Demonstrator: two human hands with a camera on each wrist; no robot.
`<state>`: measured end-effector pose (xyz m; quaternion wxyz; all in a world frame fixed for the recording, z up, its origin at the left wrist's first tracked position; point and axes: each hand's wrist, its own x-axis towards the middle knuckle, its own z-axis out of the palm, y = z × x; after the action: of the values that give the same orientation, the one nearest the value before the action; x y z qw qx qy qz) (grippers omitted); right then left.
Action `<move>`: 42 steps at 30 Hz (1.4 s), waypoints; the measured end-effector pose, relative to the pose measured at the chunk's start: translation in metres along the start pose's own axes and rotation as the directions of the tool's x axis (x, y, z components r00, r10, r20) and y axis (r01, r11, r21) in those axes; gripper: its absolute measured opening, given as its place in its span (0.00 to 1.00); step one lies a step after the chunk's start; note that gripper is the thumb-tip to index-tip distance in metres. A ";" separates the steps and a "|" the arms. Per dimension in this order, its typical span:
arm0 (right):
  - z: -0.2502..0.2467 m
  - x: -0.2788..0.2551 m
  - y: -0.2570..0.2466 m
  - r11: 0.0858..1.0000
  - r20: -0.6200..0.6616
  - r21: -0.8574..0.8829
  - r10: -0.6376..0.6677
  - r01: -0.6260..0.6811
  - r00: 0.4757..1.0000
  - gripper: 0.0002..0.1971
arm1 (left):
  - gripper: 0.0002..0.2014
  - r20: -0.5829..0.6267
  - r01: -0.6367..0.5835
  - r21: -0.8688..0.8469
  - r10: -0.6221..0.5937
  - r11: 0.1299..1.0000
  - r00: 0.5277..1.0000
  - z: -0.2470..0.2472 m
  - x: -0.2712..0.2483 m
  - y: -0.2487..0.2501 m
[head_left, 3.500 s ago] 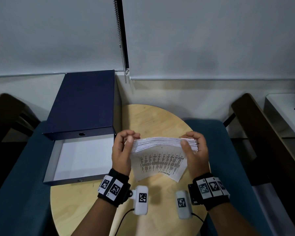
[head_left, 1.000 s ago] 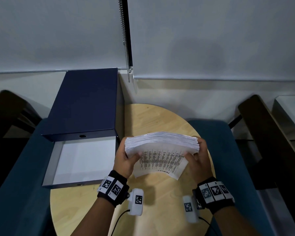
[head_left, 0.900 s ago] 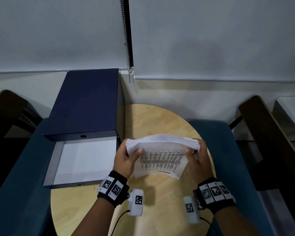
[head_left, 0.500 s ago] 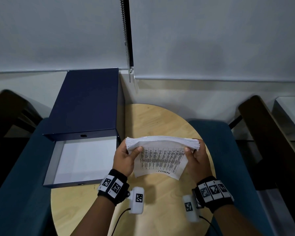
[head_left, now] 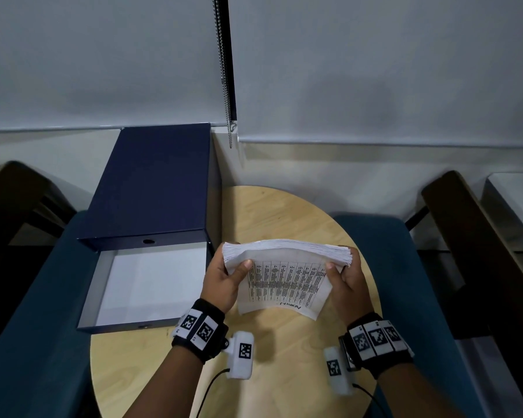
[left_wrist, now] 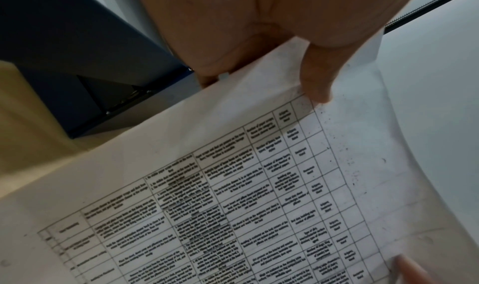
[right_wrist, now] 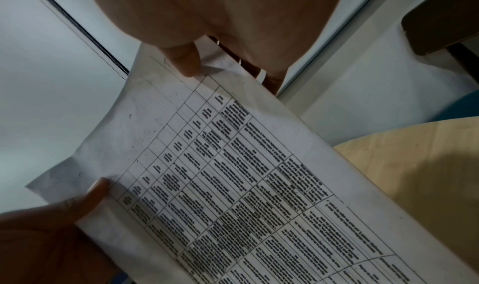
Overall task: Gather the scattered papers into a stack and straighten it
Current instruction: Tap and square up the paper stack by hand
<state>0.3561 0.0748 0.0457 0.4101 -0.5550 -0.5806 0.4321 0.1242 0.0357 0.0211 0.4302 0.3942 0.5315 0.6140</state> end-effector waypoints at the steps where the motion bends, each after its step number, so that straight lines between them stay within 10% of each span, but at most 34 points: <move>1: 0.001 -0.001 -0.002 1.000 0.002 -0.005 0.003 -0.003 1.000 0.13 | 0.09 -0.004 0.000 0.006 0.000 1.000 1.000 0.002 0.000 0.001; 18: 0.004 -0.018 -0.015 0.992 -0.047 -0.044 -0.119 0.117 0.992 0.26 | 0.18 -0.026 -0.012 0.098 0.015 0.995 1.000 -0.002 -0.011 0.002; 21: 0.009 -0.016 -0.049 0.885 -0.124 -0.227 -0.440 0.406 0.889 0.34 | 0.17 -0.038 0.001 0.085 0.003 0.996 0.999 -0.002 -0.008 0.005; 25: 0.051 -0.035 -0.114 0.551 0.183 -0.444 -0.716 0.706 0.674 0.35 | 0.19 -0.009 0.024 0.088 -0.023 0.996 1.000 -0.002 -0.008 0.011; 28: 0.087 -0.042 -0.113 0.400 0.530 -0.563 -0.497 0.723 0.687 0.40 | 0.33 0.083 -0.005 0.221 -0.013 0.975 0.996 0.006 -0.012 0.013; 30: 0.098 -0.041 -0.102 0.348 0.620 -0.607 -0.354 0.714 0.700 0.42 | 0.25 0.088 0.042 0.145 -0.055 0.989 0.995 0.007 -0.011 0.013; 42: 0.030 -0.024 -0.079 0.414 0.350 -0.793 -0.292 0.447 0.890 0.41 | 0.10 -0.020 0.041 0.058 -0.039 0.997 0.999 -0.004 -0.004 0.008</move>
<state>0.3061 0.0487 0.1124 0.1186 -0.5052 -0.8544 0.0277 0.1214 0.0300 0.0286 0.4256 0.3901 0.5611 0.5932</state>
